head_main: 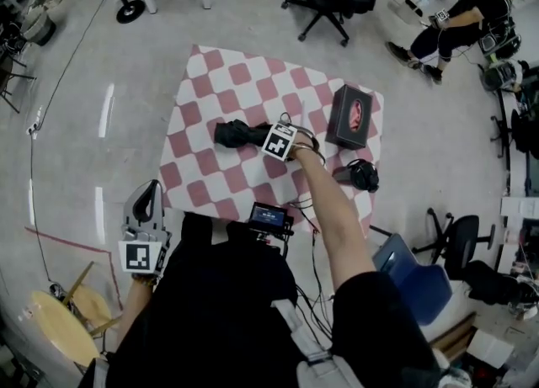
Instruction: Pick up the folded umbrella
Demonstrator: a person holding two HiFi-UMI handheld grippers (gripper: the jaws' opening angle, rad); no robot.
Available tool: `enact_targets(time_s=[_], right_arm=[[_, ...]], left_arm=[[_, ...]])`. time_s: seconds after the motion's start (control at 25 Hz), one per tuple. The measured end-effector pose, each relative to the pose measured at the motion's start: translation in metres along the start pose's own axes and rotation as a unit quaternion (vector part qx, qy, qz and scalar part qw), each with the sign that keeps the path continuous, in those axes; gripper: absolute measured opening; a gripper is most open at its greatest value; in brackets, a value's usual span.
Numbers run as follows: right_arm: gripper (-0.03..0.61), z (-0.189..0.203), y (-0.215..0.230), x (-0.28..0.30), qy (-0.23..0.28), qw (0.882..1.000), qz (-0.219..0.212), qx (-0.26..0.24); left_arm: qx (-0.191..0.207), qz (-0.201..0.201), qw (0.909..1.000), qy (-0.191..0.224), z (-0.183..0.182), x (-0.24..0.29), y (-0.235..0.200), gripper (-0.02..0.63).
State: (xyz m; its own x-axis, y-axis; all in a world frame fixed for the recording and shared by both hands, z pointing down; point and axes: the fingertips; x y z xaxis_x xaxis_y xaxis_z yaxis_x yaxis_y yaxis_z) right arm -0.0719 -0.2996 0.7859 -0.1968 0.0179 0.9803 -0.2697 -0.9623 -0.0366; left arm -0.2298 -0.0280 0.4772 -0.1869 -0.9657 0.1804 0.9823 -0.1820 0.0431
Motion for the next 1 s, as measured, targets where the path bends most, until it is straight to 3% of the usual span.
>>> enact_targets(time_s=[0.2, 0.4, 0.56, 0.8, 1.0], right_arm=[[0.192, 0.004, -0.011, -0.009, 0.005, 0.999, -0.001, 0.048], [0.187, 0.008, -0.025, -0.014, 0.008, 0.996, -0.015, 0.089], [0.183, 0.014, -0.034, -0.025, -0.005, 0.992, -0.024, 0.124], [0.180, 0.008, -0.047, -0.028, 0.017, 0.993, -0.026, 0.117], [0.179, -0.006, -0.042, -0.036, 0.069, 0.991, 0.008, 0.112]], left_arm=[[0.006, 0.018, 0.9996, -0.022, 0.002, 0.010, -0.007, 0.015], [-0.001, 0.038, 0.9991, 0.019, -0.007, 0.020, -0.006, 0.015], [0.000, 0.052, 0.9984, 0.023, -0.012, 0.027, -0.004, 0.015], [0.003, 0.074, 0.9968, 0.031, -0.016, 0.034, -0.002, 0.015], [0.004, 0.088, 0.9957, 0.031, -0.017, 0.039, -0.001, 0.015]])
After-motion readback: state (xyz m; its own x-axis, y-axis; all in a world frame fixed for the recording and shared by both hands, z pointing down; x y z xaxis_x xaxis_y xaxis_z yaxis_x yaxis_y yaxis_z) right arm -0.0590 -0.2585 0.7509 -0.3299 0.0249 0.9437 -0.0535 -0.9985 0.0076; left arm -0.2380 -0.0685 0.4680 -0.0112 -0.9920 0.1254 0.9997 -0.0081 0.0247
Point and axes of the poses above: the fingertips, and each gripper's own axes: x forward along the fingers, y to its right, z out of its underside
